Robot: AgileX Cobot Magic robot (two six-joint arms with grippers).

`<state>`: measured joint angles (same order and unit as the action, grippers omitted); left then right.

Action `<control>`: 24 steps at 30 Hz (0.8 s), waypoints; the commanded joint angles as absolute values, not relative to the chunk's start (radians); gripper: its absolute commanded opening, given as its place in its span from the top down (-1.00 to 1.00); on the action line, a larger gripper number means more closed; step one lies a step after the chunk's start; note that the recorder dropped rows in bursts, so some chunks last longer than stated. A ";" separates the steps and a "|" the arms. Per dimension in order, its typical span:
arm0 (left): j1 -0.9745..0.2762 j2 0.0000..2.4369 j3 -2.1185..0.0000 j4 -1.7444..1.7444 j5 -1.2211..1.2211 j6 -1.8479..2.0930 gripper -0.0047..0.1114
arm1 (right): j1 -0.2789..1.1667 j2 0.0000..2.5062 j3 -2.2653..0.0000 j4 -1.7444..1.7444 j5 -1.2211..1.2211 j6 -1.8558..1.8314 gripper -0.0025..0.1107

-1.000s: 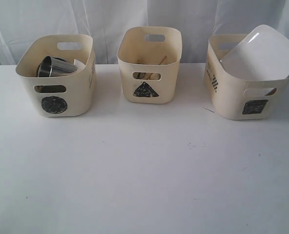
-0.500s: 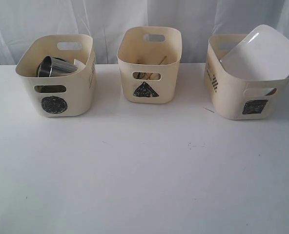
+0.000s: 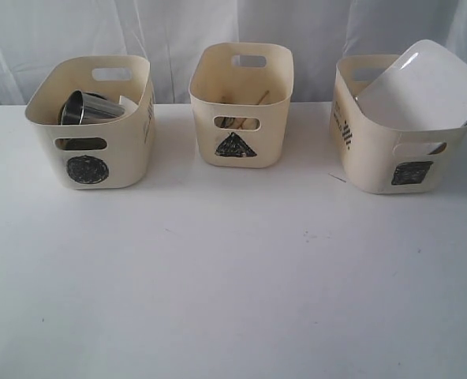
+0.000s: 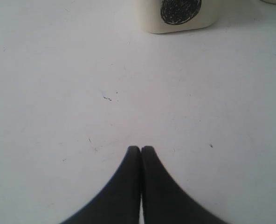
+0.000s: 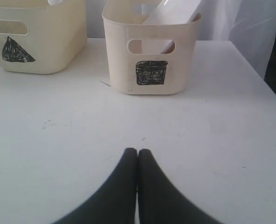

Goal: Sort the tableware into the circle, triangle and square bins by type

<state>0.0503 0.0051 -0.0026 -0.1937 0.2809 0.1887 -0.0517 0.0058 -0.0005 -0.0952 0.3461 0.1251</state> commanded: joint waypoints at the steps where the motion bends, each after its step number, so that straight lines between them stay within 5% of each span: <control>1: 0.047 0.000 0.000 -0.205 0.280 0.181 0.92 | -0.058 0.000 0.000 -0.093 0.356 0.126 0.96; 24: 0.047 0.000 0.000 -0.205 0.280 0.181 0.92 | -0.058 0.000 0.000 -0.080 0.350 0.086 0.96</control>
